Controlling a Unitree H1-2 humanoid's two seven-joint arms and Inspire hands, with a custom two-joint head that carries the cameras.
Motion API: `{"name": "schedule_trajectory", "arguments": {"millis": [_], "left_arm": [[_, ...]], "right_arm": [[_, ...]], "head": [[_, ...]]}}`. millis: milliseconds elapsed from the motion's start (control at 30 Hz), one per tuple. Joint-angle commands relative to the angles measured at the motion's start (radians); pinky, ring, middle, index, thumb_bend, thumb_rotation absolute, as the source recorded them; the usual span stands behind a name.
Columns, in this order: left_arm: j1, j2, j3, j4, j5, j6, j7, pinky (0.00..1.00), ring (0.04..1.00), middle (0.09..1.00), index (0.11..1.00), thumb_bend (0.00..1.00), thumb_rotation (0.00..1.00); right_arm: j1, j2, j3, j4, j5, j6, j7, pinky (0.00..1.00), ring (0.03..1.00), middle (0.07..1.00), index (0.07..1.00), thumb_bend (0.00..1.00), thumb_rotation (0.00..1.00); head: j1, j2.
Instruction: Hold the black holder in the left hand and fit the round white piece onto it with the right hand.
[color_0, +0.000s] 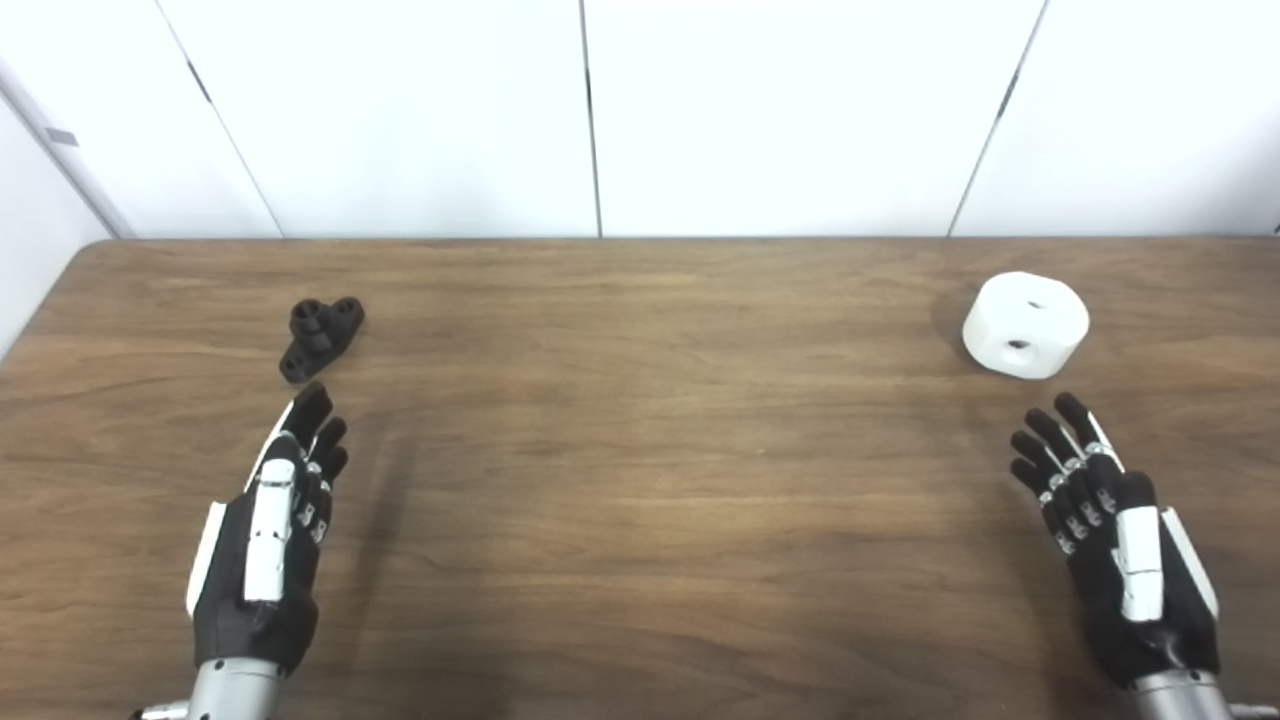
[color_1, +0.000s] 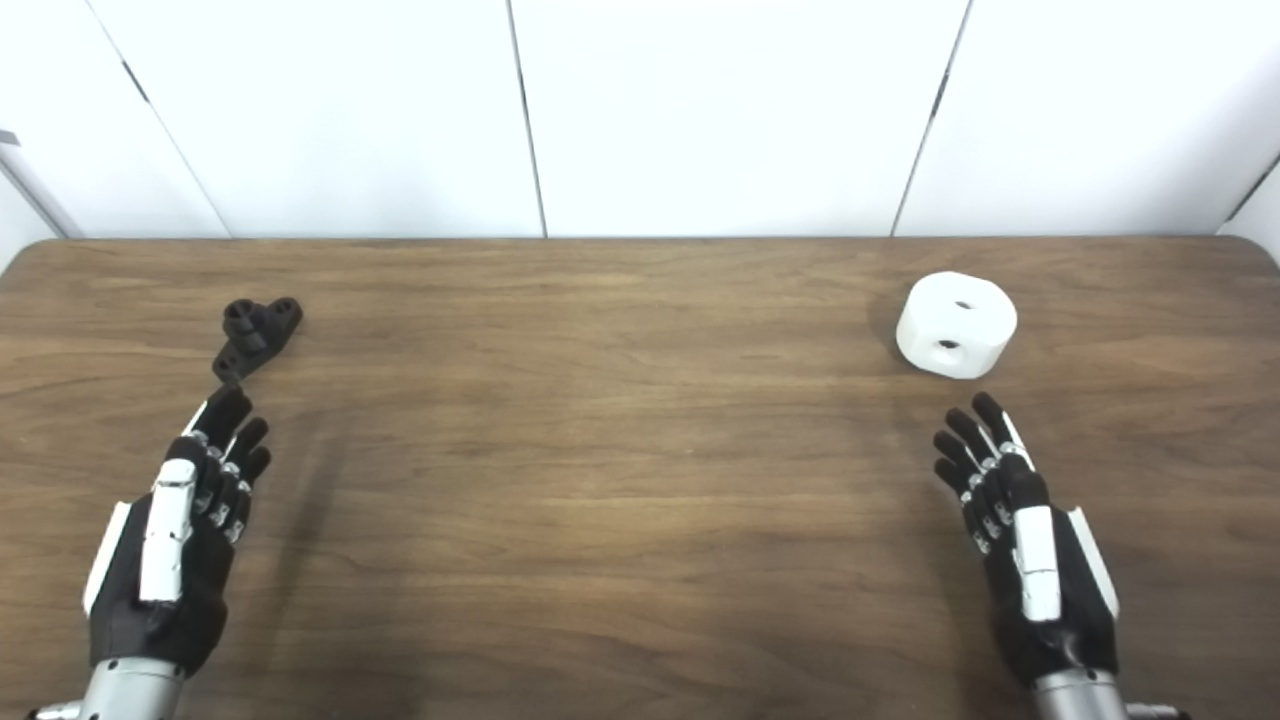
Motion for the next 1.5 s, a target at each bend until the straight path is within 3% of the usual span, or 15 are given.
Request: {"name": "schedule_trajectory", "arguments": {"millis": [0, 867, 1200, 1467], "left_arm": [[0.183, -0.044, -0.008, -0.023, -0.008, -0.052, 0.001, 0.99, 0.973, 0.983, 0.949, 0.29, 0.86], [0.186, -0.041, -0.009, -0.024, -0.005, -0.051, -0.001, 0.99, 0.972, 0.981, 0.949, 0.29, 0.86], [0.19, -0.056, -0.027, -0.018, 0.026, -0.064, 0.004, 0.97, 0.964, 0.979, 0.947, 0.24, 0.84], [0.182, -0.078, -0.054, -0.003, 0.045, -0.07, 0.013, 0.96, 0.953, 0.965, 0.925, 0.2, 0.73]], "right_arm": [[0.113, -0.008, 0.012, -0.024, 0.02, -0.066, 0.01, 0.93, 0.922, 0.939, 0.968, 0.65, 0.98], [0.118, -0.005, 0.01, -0.027, 0.012, -0.054, 0.001, 0.92, 0.917, 0.931, 0.962, 0.68, 0.97], [0.115, -0.016, 0.003, -0.011, 0.024, -0.062, 0.011, 0.94, 0.933, 0.944, 0.982, 0.65, 1.0], [0.098, -0.044, -0.003, 0.061, 0.034, -0.115, 0.041, 1.0, 0.98, 0.986, 1.0, 0.66, 1.0]], "head": [[0.0, 0.001], [0.007, -0.002], [0.097, -0.04], [0.2, -0.096]]}}
